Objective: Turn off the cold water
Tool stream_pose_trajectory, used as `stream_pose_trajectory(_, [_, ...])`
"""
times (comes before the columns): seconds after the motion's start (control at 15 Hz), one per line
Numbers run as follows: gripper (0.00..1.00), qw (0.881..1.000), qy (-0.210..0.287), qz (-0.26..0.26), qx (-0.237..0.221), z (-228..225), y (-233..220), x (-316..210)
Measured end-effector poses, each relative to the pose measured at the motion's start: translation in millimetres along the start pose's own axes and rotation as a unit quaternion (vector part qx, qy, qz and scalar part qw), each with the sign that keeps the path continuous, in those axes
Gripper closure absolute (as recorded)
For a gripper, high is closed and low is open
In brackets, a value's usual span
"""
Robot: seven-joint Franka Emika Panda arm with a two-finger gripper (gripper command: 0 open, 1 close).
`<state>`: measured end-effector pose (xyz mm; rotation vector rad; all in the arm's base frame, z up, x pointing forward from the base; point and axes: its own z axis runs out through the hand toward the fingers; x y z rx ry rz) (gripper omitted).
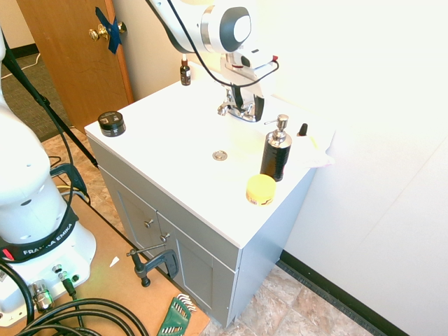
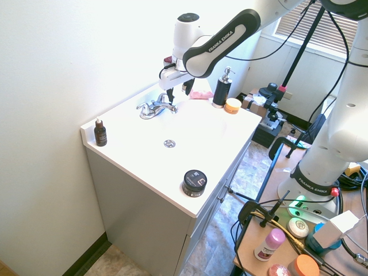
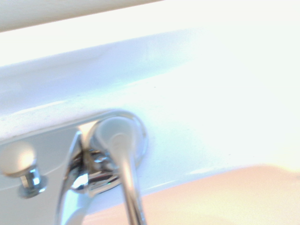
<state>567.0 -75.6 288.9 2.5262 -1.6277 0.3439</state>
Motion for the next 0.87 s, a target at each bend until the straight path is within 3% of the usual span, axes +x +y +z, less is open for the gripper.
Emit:
stream_pose_trajectory(0.53, [0.0, 0.999, 0.019, 0.027, -0.003, 11.3, -12.7, 51.6])
stream_pose_trajectory(0.87, [0.0, 0.998, -0.064, -0.007, 0.015, -11.5, 27.6, 20.8])
